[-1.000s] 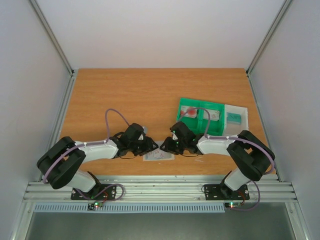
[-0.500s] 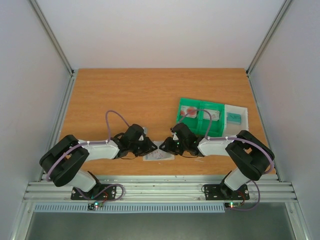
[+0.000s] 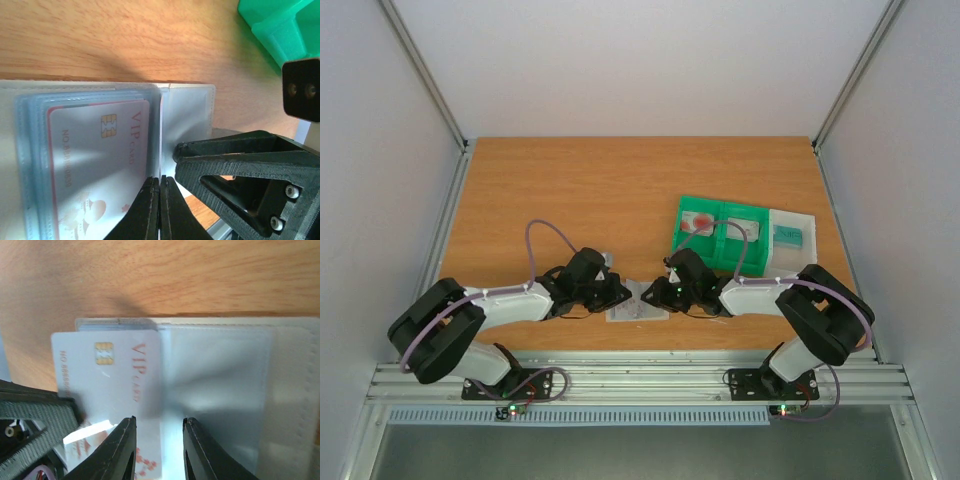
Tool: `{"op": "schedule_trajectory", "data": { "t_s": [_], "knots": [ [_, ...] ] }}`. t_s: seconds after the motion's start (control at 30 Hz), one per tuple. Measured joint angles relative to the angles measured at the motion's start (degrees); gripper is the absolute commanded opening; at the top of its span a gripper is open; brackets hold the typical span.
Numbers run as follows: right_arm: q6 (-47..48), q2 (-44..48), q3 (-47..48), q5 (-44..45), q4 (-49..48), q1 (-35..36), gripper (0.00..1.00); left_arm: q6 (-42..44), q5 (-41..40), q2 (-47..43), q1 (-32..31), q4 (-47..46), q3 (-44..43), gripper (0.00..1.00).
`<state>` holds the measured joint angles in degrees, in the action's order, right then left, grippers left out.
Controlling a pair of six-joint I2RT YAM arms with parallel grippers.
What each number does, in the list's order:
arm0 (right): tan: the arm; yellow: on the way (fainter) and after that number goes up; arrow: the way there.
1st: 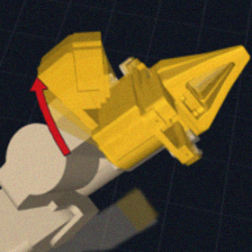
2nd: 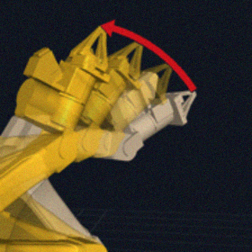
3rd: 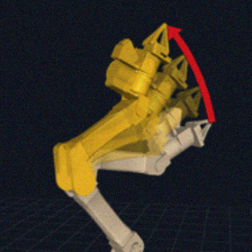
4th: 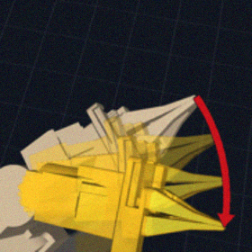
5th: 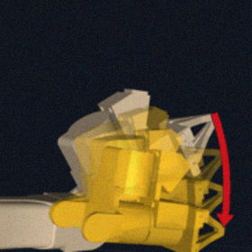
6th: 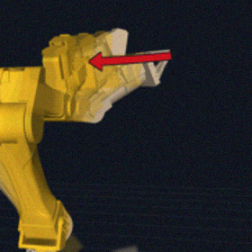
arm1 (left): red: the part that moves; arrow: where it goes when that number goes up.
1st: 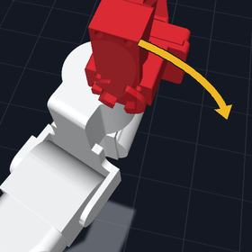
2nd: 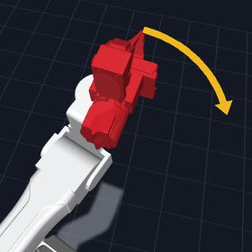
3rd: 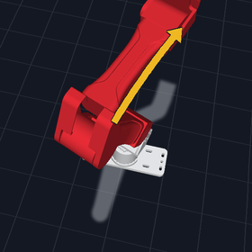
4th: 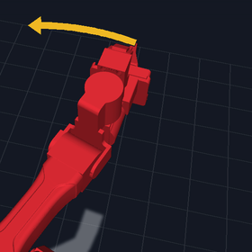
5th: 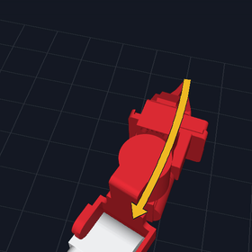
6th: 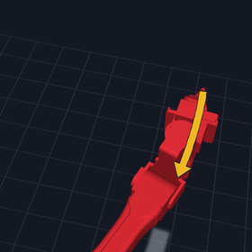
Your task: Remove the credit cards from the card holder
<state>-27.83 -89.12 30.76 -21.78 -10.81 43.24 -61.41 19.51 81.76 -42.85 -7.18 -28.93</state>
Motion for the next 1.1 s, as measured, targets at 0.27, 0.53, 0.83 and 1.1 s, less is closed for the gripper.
{"op": "schedule_trajectory", "data": {
  "t_s": [0.27, 0.53, 0.83, 1.1],
  "knots": [
    [4.59, 7.76, -0.33, 0.33, 8.15, -3.13, 0.29, 1.99, -2.69, -5.25, 0.0, 5.03, 0.13, 0.0],
    [11.54, 20.02, 3.98, -2.34, 18.18, -7.32, 0.29, 5.84, -3.26, -12.87, 0.0, 7.41, 0.13, 0.0],
    [10.25, 25.64, 4.94, -8.96, 19.93, -8.22, 0.42, 7.45, -3.08, -25.27, 0.0, 6.03, 2.58, 0.0],
    [-3.58, 24.57, -1.51, -16.31, 2.75, -8.2, 0.5, 4.15, -3.23, -29.2, 0.0, 0.02, 6.27, 0.0]
  ]
}}
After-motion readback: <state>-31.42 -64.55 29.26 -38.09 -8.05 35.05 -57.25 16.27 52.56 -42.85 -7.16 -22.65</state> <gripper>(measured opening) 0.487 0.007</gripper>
